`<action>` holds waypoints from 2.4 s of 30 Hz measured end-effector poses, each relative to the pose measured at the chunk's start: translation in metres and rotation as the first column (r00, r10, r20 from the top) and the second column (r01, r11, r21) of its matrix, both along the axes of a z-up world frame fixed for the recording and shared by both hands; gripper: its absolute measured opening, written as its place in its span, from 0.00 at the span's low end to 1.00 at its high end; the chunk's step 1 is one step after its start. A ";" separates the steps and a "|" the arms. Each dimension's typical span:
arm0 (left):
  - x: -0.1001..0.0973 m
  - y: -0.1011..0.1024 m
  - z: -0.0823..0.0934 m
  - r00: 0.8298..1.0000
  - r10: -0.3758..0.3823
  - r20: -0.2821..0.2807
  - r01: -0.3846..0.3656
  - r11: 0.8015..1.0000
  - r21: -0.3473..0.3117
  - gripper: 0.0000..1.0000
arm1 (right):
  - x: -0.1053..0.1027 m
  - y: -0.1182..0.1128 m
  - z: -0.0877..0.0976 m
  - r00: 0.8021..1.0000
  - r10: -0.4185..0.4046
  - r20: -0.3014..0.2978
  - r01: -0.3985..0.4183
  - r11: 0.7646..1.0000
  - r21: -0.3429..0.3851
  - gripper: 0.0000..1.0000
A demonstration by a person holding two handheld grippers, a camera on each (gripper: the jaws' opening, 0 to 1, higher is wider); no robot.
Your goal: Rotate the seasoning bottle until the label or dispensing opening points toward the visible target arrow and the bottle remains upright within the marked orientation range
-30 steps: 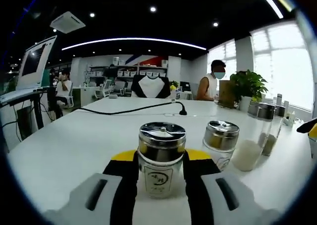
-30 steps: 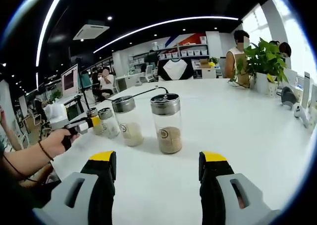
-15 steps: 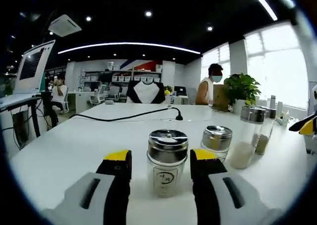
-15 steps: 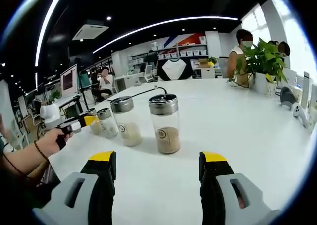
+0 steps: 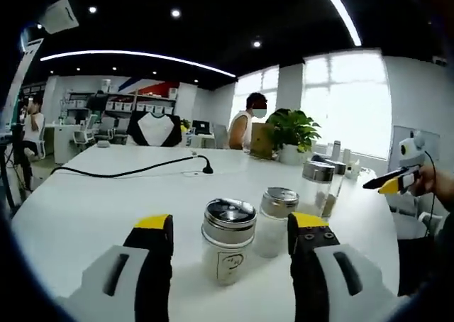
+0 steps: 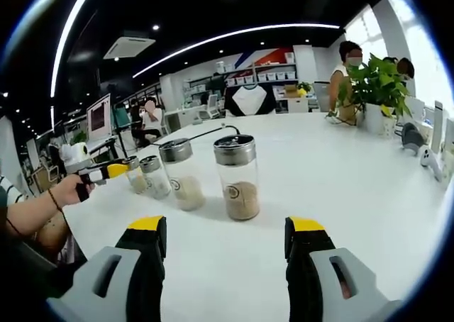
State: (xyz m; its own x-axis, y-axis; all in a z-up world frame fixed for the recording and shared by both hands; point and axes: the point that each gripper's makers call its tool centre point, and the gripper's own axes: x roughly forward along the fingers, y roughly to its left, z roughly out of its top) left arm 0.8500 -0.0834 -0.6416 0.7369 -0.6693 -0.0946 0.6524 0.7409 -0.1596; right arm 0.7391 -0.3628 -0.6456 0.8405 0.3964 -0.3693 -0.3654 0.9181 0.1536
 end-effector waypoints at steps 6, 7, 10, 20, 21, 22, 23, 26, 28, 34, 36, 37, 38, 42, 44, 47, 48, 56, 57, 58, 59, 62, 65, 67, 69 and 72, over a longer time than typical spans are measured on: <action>-0.007 -0.009 -0.002 0.982 -0.189 0.024 0.188 0.981 0.043 0.69 | 0.000 -0.005 0.001 1.000 -0.005 0.004 0.005 1.000 -0.006 0.68; -0.010 -0.011 -0.003 0.978 -0.206 0.018 0.205 0.978 0.042 0.69 | 0.000 -0.006 0.001 1.000 -0.008 0.004 0.008 1.000 -0.005 0.68; -0.009 -0.009 -0.010 0.967 -0.254 0.003 0.254 0.965 0.069 0.68 | 0.000 -0.006 0.001 1.000 -0.010 0.003 0.010 1.000 -0.006 0.68; -0.009 0.001 -0.015 0.918 -0.395 0.021 0.390 0.912 0.130 0.57 | 0.000 -0.009 0.000 1.000 -0.014 0.001 0.014 1.000 -0.012 0.68; -0.008 0.001 -0.014 0.914 -0.404 0.025 0.398 0.908 0.132 0.57 | 0.000 -0.010 0.000 1.000 -0.016 0.001 0.016 1.000 -0.013 0.68; -0.008 0.001 -0.014 0.912 -0.409 0.025 0.402 0.905 0.136 0.57 | 0.001 -0.010 0.000 1.000 -0.016 0.001 0.016 1.000 -0.012 0.68; -0.007 0.002 -0.015 0.911 -0.412 0.023 0.405 0.902 0.147 0.57 | 0.001 -0.010 0.000 1.000 -0.016 0.000 0.016 1.000 -0.012 0.68; -0.003 0.005 -0.017 0.908 -0.419 0.016 0.412 0.898 0.153 0.56 | 0.001 -0.009 0.000 1.000 -0.014 0.000 0.014 1.000 -0.014 0.68; -0.005 0.003 -0.017 0.902 -0.432 0.013 0.426 0.892 0.149 0.55 | 0.001 -0.008 0.000 1.000 -0.011 -0.001 0.011 1.000 -0.015 0.68; -0.004 -0.001 -0.020 0.893 -0.450 -0.013 0.446 0.881 0.156 0.49 | 0.002 -0.007 0.002 1.000 -0.009 0.003 0.009 1.000 -0.021 0.68; -0.002 -0.001 -0.021 0.893 -0.451 -0.013 0.447 0.880 0.158 0.48 | 0.002 -0.006 0.003 1.000 -0.007 0.003 0.007 1.000 -0.023 0.68; -0.002 -0.002 -0.022 0.891 -0.453 -0.016 0.449 0.879 0.158 0.48 | 0.002 -0.006 0.003 1.000 -0.007 0.003 0.007 1.000 -0.024 0.68; -0.002 -0.004 -0.022 0.889 -0.458 -0.015 0.454 0.877 0.160 0.47 | 0.002 -0.006 0.003 1.000 -0.006 0.004 0.006 1.000 -0.026 0.68; -0.001 -0.006 -0.022 0.886 -0.463 -0.013 0.458 0.872 0.170 0.41 | 0.002 -0.007 0.002 1.000 -0.010 0.001 0.010 1.000 -0.026 0.68; -0.002 -0.006 -0.022 0.885 -0.465 -0.010 0.460 0.872 0.170 0.36 | 0.002 -0.007 0.003 1.000 -0.010 0.001 0.010 1.000 -0.027 0.68; -0.001 -0.005 -0.023 0.888 -0.459 -0.014 0.454 0.874 0.173 0.33 | 0.002 -0.006 0.003 1.000 -0.008 0.003 0.008 1.000 -0.030 0.68; -0.002 -0.005 -0.023 0.888 -0.459 -0.019 0.456 0.874 0.166 0.33 | 0.002 -0.006 0.004 1.000 -0.009 0.003 0.009 1.000 -0.030 0.68; -0.005 -0.005 -0.021 0.897 -0.442 -0.010 0.436 0.882 0.179 0.32 | 0.003 -0.005 0.005 1.000 -0.007 0.004 0.007 0.999 -0.035 0.68; -0.005 -0.005 -0.021 0.898 -0.439 -0.011 0.434 0.883 0.179 0.32 | 0.003 -0.005 0.004 1.000 -0.007 0.001 0.007 0.999 -0.032 0.68; -0.006 -0.005 -0.021 0.900 -0.436 -0.011 0.431 0.884 0.181 0.32 | 0.003 -0.005 0.004 1.000 -0.007 0.001 0.007 0.999 -0.031 0.68; -0.006 -0.006 -0.021 0.901 -0.434 -0.011 0.429 0.885 0.182 0.32 | 0.003 -0.005 0.004 1.000 -0.007 0.001 0.007 0.999 -0.031 0.68; -0.008 -0.007 -0.020 0.905 -0.426 -0.015 0.421 0.889 0.182 0.32 | 0.003 -0.004 0.004 1.000 -0.007 0.000 0.007 0.999 -0.033 0.68; -0.009 -0.008 -0.021 0.912 -0.409 -0.014 0.405 0.896 0.181 0.32 | 0.002 -0.004 0.003 1.000 -0.009 -0.001 0.009 1.000 -0.030 0.68; -0.010 -0.009 -0.020 0.918 -0.395 -0.023 0.392 0.901 0.186 0.32 | 0.002 -0.004 0.003 1.000 -0.007 -0.003 0.006 1.000 -0.030 0.68; -0.011 -0.010 -0.020 0.924 -0.382 -0.026 0.379 0.903 0.203 0.32 | 0.002 -0.004 0.002 1.000 -0.006 -0.005 0.006 0.999 -0.031 0.68; -0.011 -0.010 -0.020 0.932 -0.361 -0.028 0.359 0.910 0.208 0.32 | 0.002 -0.004 0.002 1.000 -0.008 -0.004 0.008 1.000 -0.030 0.68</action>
State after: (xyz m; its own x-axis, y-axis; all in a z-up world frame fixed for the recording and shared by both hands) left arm 0.8391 -0.0937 -0.6616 0.4515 -0.8559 -0.2522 0.8819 0.4710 -0.0197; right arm 0.7414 -0.3672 -0.6437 0.8421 0.3781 -0.3846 -0.3572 0.9253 0.1275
